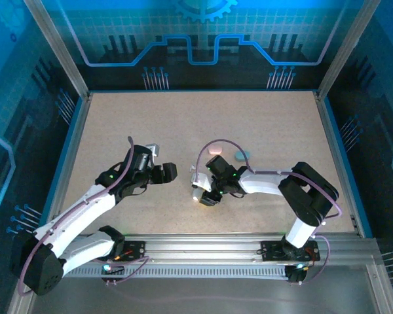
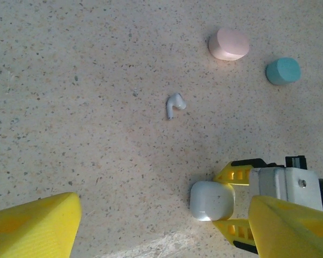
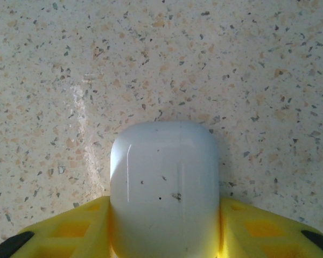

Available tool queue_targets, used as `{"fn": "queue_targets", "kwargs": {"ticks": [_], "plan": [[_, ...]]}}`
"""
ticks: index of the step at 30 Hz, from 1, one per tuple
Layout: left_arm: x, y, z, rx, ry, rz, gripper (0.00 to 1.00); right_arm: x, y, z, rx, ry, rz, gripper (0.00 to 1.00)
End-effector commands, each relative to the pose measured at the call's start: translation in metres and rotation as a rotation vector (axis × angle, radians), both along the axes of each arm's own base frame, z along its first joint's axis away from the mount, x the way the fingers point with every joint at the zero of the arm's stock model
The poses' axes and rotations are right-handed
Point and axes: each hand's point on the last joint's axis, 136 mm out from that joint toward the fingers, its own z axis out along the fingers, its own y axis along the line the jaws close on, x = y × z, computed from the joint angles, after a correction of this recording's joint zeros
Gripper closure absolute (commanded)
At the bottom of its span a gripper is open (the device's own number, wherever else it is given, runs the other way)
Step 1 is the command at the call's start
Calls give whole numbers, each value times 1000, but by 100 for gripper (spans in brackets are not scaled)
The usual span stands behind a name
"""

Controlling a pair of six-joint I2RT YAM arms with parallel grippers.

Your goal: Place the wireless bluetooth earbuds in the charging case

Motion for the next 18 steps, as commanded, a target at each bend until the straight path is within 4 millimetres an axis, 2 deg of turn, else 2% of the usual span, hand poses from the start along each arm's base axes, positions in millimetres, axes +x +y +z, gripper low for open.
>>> {"fn": "queue_targets", "kwargs": {"ticks": [1, 5, 9, 12, 14, 18], "plan": [[4, -11, 11, -51, -46, -59, 18, -7, 11, 37, 82, -53, 39, 59], [5, -33, 39, -149, -153, -175, 18, 3, 10, 101, 184, -215, 34, 59], [-3, -62, 84, -299, -324, -357, 18, 7, 4, 157, 243, -391, 65, 58], [-13, -79, 111, -391, -414, -482, 18, 7, 0, 181, 252, -479, 98, 58], [-17, -85, 118, -413, -438, -532, 19, 11, 1, 206, 282, -533, 96, 58], [-29, -96, 126, -463, -442, -642, 22, 10, 1, 229, 310, -575, 107, 57]]}}
